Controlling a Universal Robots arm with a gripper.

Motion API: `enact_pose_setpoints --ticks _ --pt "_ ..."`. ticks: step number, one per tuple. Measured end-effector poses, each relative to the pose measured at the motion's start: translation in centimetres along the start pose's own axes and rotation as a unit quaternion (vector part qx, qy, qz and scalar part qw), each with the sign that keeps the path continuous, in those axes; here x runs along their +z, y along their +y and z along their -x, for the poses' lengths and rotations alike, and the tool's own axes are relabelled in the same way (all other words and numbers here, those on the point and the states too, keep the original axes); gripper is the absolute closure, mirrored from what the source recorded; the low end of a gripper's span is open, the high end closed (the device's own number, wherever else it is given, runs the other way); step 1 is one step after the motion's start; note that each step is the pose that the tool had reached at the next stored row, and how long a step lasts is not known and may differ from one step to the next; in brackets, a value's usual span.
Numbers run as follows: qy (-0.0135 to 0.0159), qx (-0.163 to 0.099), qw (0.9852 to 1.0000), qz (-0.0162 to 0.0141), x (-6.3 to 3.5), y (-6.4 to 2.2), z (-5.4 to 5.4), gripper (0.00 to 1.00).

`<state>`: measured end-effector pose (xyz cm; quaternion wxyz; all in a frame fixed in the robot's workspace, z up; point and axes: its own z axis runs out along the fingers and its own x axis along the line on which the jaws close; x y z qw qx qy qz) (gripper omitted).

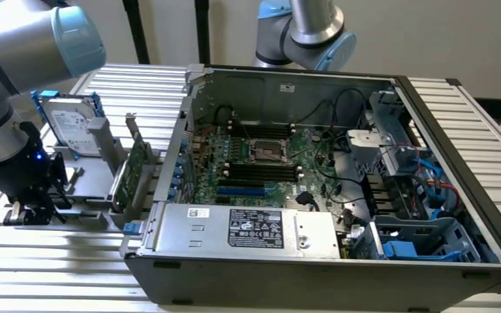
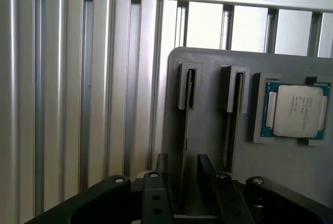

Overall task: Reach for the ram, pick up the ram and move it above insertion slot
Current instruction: 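Pick up the ram and move it above insertion slot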

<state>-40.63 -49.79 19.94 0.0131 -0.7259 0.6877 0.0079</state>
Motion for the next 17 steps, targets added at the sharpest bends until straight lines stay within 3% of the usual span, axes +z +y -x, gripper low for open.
enact_pose_setpoints --ticks 4,12,17 --pt "-0.0007 0.000 1.0000 0.0015 0.09 -0.05 0.15 0.64" --pt "-0.0010 0.000 1.0000 0.0087 0.23 -0.22 0.29 0.64" --pt "-0.0011 0.000 1.0000 0.0093 0.26 -0.26 0.30 0.65"
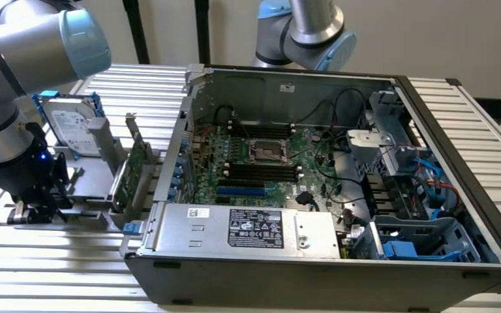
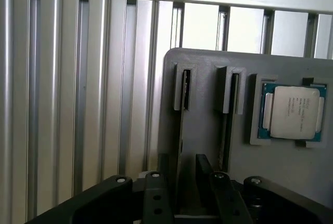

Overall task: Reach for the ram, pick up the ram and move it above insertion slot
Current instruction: 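Pick up the ram and move it above insertion slot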

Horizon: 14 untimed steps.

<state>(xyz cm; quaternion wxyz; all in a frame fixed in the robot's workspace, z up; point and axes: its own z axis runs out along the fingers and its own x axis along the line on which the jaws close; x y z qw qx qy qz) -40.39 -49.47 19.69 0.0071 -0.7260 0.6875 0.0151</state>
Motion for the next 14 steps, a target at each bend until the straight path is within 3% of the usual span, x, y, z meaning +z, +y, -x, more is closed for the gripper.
enact_pose_setpoints --ticks 1,4,14 --pt "0.0000 0.000 1.0000 0.0000 0.00 0.00 0.00 0.65" --pt "-0.0001 0.000 1.0000 0.0000 0.00 -0.01 0.00 0.84" --pt "-0.0001 0.003 1.0000 -0.0001 0.00 -0.08 0.00 0.86"
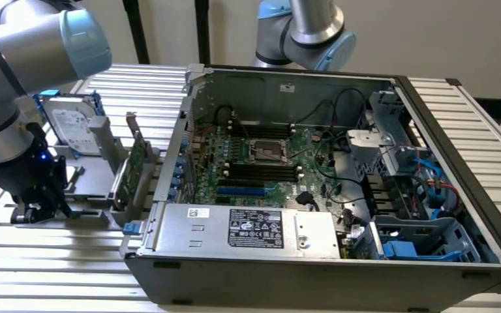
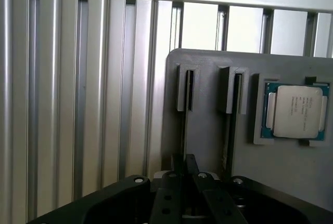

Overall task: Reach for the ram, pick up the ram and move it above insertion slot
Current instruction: 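Pick up the ram and move it above insertion slot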

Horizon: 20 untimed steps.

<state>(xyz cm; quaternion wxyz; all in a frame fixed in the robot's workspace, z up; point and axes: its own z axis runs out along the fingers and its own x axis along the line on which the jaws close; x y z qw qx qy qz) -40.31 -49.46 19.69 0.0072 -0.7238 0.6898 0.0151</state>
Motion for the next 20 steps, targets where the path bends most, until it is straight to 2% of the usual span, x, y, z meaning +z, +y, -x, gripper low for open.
enact_pose_setpoints --ticks 8,13,20 --pt "0.0000 0.009 1.0000 -0.0001 -0.01 -0.23 -0.01 0.86" --pt "-0.0002 0.024 0.9997 -0.0006 0.00 -0.25 -0.01 0.86" --pt "-0.0001 0.026 0.9997 -0.0005 -0.04 -0.25 -0.01 0.86"
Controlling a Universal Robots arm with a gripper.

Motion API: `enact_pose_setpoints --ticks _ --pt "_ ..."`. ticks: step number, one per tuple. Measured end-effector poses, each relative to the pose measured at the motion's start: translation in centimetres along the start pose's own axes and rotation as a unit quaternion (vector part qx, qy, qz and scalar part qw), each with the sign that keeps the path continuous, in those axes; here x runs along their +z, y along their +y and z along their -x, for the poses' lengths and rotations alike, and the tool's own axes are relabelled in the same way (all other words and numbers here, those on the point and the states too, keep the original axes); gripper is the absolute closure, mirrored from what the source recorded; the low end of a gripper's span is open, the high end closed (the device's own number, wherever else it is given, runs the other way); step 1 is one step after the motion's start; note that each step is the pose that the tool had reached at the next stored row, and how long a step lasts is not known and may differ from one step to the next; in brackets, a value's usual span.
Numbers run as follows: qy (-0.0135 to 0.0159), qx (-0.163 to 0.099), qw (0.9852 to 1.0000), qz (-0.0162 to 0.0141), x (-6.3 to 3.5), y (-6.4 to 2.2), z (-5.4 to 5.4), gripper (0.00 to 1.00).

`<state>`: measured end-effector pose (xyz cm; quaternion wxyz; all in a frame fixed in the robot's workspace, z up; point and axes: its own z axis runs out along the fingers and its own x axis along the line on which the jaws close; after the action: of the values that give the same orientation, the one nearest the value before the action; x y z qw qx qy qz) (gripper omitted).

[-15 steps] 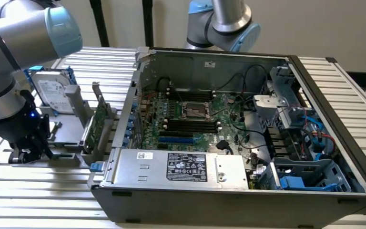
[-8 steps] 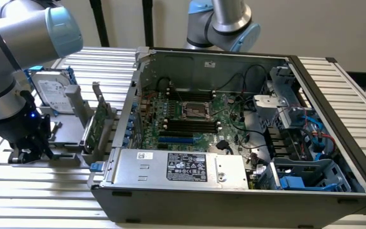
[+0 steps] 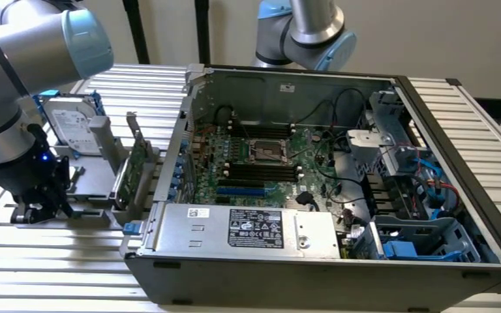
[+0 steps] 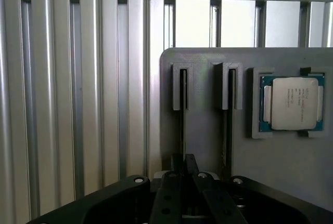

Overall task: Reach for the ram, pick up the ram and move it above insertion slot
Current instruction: 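Pick up the ram and move it above insertion slot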

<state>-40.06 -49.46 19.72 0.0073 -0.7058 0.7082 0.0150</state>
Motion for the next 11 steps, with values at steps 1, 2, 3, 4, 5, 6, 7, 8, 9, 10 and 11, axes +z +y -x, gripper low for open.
enact_pose_setpoints --ticks 1,2,3,4,5,6,7,8,9,10,11 --pt "0.0000 0.000 1.0000 0.0000 -0.03 0.00 0.0 0.86" --pt "0.0000 0.000 1.0000 0.0001 -0.09 0.00 0.0 0.86" --pt "0.0000 0.000 1.0000 0.0001 -0.14 0.01 0.0 0.86" --pt "0.0000 0.000 1.0000 0.0001 -0.24 0.00 0.0 0.86" --pt "0.0000 0.001 1.0000 0.0002 -0.34 0.00 0.0 0.86" --pt "-0.0001 0.001 1.0000 0.0002 -0.44 0.00 0.0 0.86" --pt "0.0000 0.001 1.0000 0.0004 -0.58 -0.01 0.0 0.86" --pt "0.0000 0.001 1.0000 0.0005 -0.74 -0.02 0.0 0.86" --pt "0.0000 0.001 1.0000 0.0005 -0.91 -0.03 0.0 0.86" --pt "0.0000 0.002 1.0000 0.0006 -1.10 -0.04 0.0 0.86" --pt "-0.0001 0.002 1.0000 0.0007 -1.32 -0.05 0.0 0.86"
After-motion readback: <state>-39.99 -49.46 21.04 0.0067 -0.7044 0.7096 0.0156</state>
